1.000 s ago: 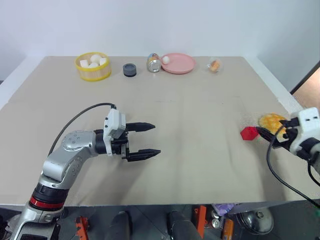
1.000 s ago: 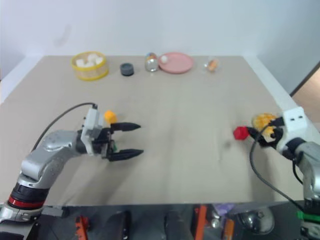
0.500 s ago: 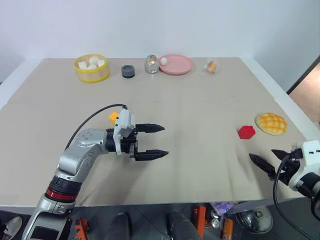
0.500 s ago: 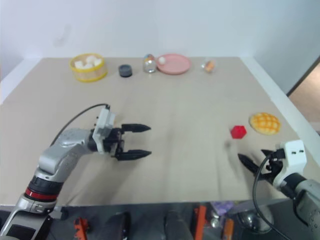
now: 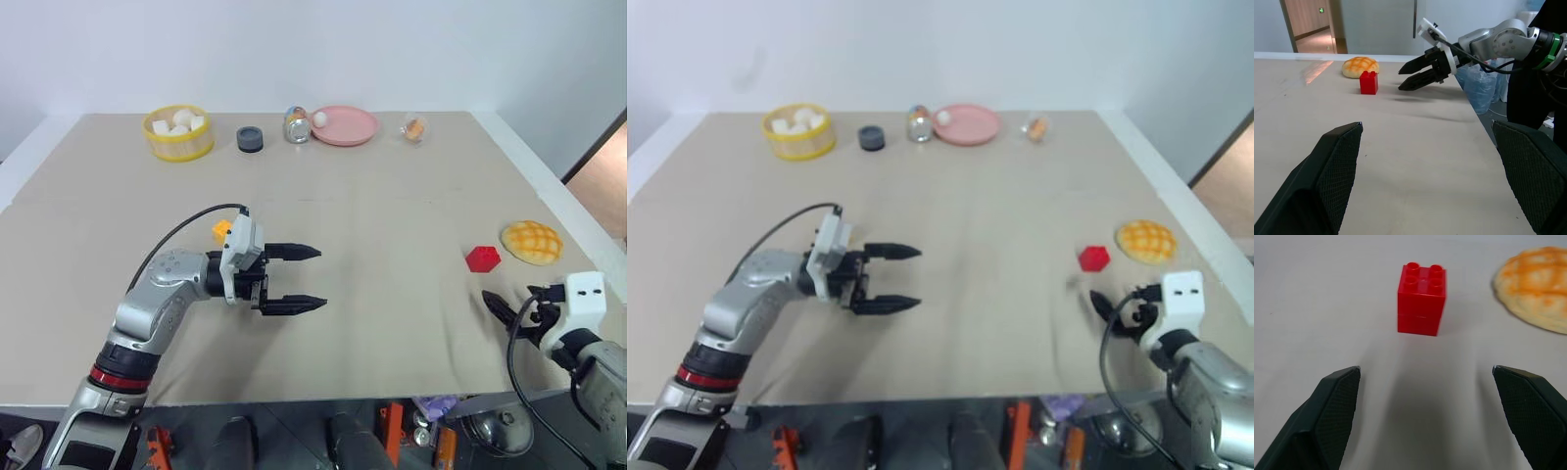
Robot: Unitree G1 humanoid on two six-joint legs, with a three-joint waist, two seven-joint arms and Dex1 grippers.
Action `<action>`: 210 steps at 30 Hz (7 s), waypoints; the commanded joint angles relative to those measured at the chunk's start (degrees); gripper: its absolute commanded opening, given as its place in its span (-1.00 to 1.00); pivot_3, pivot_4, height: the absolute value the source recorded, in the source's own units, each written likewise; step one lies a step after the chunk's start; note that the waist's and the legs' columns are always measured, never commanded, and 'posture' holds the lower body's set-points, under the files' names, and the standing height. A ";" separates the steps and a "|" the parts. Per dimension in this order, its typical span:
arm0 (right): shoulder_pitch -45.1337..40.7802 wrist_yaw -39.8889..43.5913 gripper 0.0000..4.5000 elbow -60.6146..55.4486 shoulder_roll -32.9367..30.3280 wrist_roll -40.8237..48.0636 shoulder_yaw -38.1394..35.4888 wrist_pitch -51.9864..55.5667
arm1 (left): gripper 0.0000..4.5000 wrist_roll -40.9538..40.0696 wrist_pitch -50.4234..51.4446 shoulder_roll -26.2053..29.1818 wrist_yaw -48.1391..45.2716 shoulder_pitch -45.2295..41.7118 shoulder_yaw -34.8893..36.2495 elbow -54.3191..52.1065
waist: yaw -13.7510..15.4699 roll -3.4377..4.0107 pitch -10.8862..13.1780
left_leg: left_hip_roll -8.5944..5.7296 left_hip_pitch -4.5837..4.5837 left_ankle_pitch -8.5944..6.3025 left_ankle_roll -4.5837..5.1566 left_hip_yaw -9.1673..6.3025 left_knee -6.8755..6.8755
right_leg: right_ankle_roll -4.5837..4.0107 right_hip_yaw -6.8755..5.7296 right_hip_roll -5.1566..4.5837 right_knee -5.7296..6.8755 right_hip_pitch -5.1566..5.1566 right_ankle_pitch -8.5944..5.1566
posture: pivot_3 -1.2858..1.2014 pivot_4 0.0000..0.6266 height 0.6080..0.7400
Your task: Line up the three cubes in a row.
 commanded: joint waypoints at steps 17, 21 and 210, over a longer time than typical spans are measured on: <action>-13.02 0.42 0.99 15.96 0.05 -5.08 7.22 -10.46 | 0.93 0.76 -0.99 0.35 2.99 0.37 1.57 -3.34 | -0.31 0.00 0.00 | 0.00 0.01 0.00 0.00 0.01 0.01 | 0.01 0.01 0.01 0.00 0.02 -0.01 | 0.03 -0.52 1.00; -16.68 0.82 0.99 20.51 -0.32 -6.05 8.19 -12.56 | 0.93 0.87 -1.18 0.65 3.58 0.65 1.88 -3.68 | -0.69 0.00 0.00 | -0.01 0.00 0.00 0.00 0.01 0.01 | 0.01 0.01 0.01 0.00 0.03 -0.01 | 0.03 -0.52 1.00; -45.84 44.82 0.95 15.33 -1.09 5.75 26.37 -7.20 | 0.93 5.83 -5.64 11.93 9.70 21.24 15.52 5.54 | -0.80 -0.32 0.21 | 0.35 -0.33 -0.12 -0.21 0.42 -0.53 | -0.14 -0.20 0.03 0.24 -0.75 -0.19 | 0.03 -0.52 1.00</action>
